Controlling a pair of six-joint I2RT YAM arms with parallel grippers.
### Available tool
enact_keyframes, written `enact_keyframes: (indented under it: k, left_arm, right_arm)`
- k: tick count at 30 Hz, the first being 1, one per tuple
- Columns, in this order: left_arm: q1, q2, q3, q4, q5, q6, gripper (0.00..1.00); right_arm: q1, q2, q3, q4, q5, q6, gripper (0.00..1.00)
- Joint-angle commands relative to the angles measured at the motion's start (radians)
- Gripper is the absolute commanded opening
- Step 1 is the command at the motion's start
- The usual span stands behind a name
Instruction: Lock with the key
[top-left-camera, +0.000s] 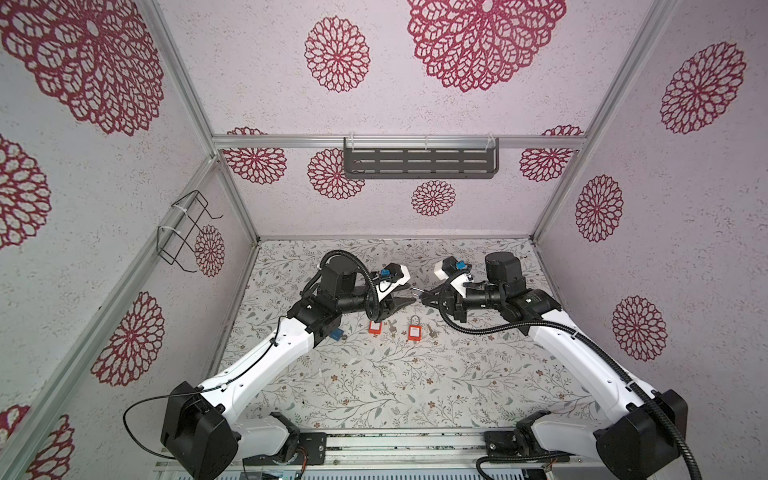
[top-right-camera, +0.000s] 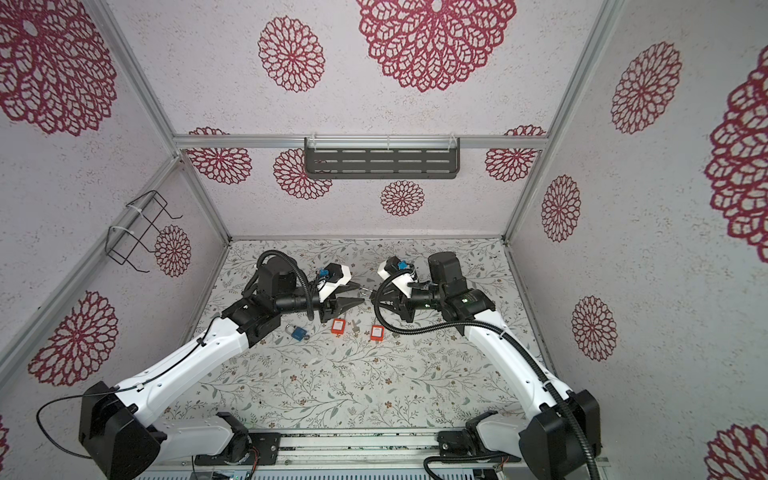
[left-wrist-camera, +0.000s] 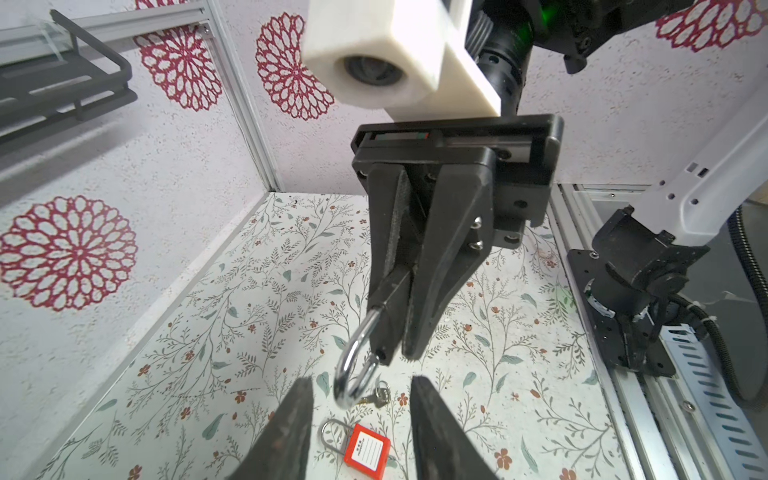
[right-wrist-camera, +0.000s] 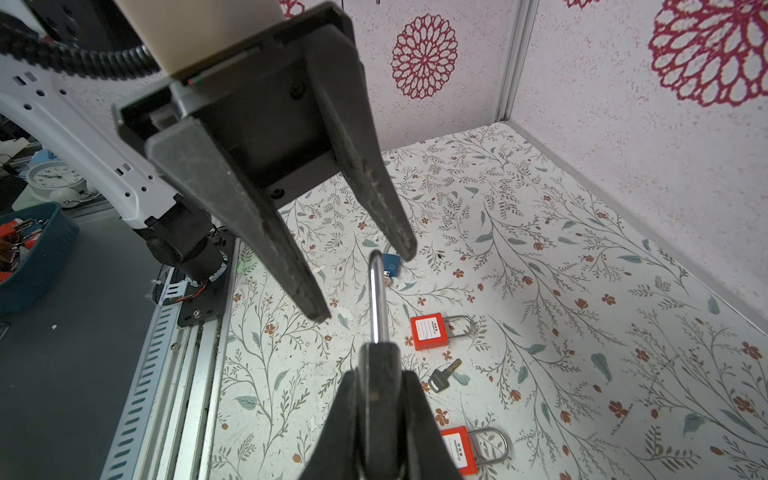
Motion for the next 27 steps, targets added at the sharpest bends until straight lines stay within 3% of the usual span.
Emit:
enact_keyframes:
  k: [1, 21, 27]
  left_arm:
    - [-0.009, 0.004, 0.009, 0.035, -0.034, -0.001, 0.41]
    - [-0.018, 0.029, 0.023, 0.034, 0.004, 0.000, 0.24]
    - [-0.017, 0.026, 0.026, 0.034, -0.003, -0.003, 0.27]
  right_arm:
    - [-0.006, -0.028, 0.028, 0.016, -0.018, 0.004, 0.00]
    - [-0.006, -0.025, 0.021, 0.014, -0.021, 0.009, 0.00]
    - [-0.007, -0.022, 0.018, 0.007, -0.018, 0.006, 0.00]
